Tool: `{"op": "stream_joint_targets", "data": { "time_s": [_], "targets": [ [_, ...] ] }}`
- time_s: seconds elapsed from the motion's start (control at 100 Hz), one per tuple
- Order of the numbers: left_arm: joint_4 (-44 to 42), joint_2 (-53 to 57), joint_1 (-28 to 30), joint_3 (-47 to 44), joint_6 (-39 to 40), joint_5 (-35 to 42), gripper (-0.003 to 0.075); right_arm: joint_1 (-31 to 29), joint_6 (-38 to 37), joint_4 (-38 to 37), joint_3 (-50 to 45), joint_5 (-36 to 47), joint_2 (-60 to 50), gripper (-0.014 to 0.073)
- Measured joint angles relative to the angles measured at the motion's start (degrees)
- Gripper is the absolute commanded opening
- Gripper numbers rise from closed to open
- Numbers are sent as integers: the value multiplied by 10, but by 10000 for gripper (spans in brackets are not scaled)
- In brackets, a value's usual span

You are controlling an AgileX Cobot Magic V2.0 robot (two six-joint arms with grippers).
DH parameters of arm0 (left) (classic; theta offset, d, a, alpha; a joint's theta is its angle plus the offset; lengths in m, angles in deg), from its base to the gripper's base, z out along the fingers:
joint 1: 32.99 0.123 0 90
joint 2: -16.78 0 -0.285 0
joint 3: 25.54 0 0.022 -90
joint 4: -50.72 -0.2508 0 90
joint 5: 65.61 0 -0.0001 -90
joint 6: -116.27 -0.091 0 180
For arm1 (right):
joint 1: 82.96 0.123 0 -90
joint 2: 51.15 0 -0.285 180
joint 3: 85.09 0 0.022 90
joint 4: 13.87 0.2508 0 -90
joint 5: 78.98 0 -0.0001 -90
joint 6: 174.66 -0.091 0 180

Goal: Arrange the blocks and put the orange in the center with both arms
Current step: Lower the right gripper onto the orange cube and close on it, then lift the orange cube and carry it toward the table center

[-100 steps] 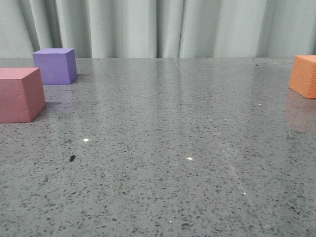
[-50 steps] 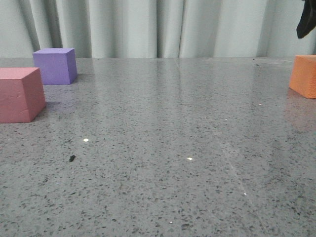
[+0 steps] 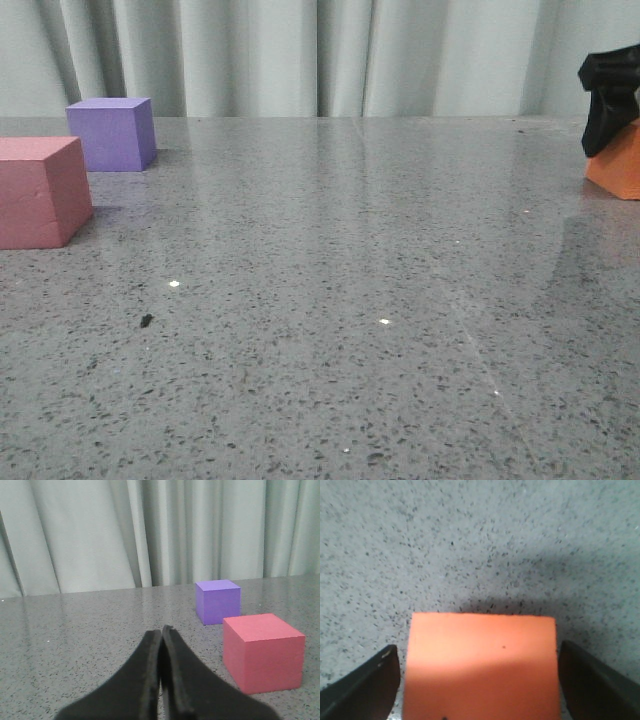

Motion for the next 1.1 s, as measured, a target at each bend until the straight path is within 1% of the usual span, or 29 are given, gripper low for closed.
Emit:
{"op": "stream_joint_targets", "data": {
  "time_s": [0.06,0.18,0.25,0.42,0.52,0.62,0.71,0.92,1.1],
  "targets": [
    [0,0,0,0,0,0,-10,0,0,0,0,0,2,573],
    [0,0,0,0,0,0,-10,0,1,0,0,0,3,433],
    [0,0,0,0,0,0,-10,0,1,0,0,0,3,395],
    [0,0,0,0,0,0,-10,8,1,-1,2,-9,0,394],
    [0,0,0,0,0,0,-10,32,1,-1,12,-25,-7,394],
    [0,0,0,0,0,0,-10,74,0,3,38,-41,-14,394],
    [0,0,0,0,0,0,-10,121,-18,5,67,-52,-15,394],
    [0,0,0,0,0,0,-10,220,-87,8,135,-56,-3,394],
    [0,0,0,0,0,0,-10,274,-145,8,187,-64,53,394]
  ]
}}
